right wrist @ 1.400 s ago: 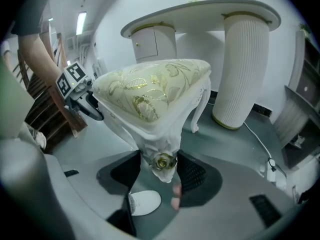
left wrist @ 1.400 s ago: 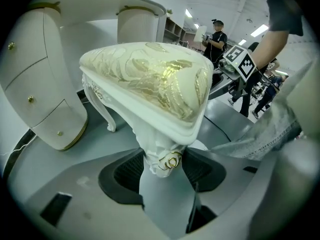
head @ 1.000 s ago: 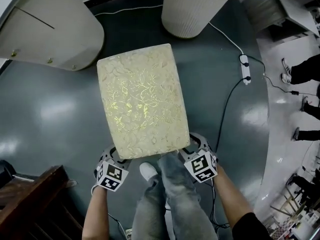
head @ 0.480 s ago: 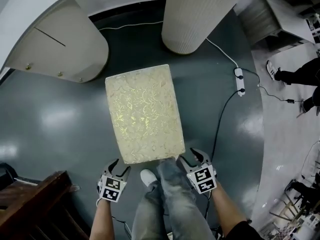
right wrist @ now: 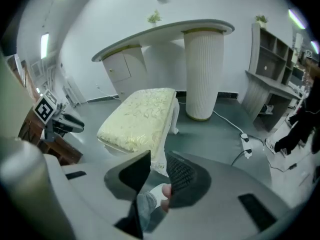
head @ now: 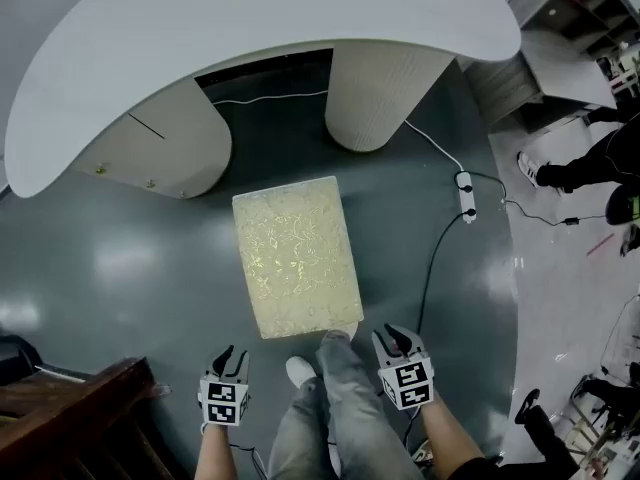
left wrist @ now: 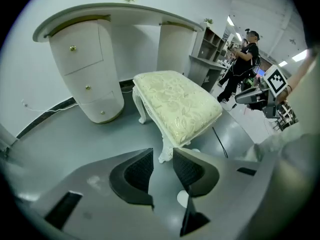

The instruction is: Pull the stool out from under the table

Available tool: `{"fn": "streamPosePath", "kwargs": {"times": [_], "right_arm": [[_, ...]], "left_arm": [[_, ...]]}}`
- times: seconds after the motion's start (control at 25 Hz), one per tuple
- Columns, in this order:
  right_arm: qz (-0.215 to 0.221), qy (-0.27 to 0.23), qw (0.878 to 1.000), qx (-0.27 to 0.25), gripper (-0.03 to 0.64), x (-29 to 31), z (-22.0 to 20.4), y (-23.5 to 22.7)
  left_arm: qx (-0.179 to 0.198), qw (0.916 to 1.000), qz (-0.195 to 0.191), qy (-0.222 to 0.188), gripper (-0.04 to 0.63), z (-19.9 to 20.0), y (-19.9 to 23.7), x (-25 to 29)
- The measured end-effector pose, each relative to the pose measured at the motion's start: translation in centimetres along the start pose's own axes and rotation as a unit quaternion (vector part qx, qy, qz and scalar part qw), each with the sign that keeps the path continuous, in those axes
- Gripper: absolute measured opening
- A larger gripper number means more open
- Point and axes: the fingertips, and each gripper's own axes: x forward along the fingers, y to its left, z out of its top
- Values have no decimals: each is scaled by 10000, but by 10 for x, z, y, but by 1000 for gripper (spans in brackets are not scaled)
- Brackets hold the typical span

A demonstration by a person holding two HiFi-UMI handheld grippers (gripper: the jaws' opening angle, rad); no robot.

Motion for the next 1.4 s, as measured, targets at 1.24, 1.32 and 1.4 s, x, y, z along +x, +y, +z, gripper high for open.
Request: {"fn": "streamPosePath", "kwargs": {"times": [1.24,1.32,1.4], "right_arm": [[-298,-1451,9890,-46,63,-148,202,56],[-274,-1626,9863,-78,63,-165,222,63],[-261,-1770,9838,-104,63,-185,239,71]], "left_arm": [[212,9845,95,-1740,12,195,-54,-171],[278,9824,82,-1843,12,206,-58,-186],[285,9804,78,-1946,12,214,-61,-201]]}}
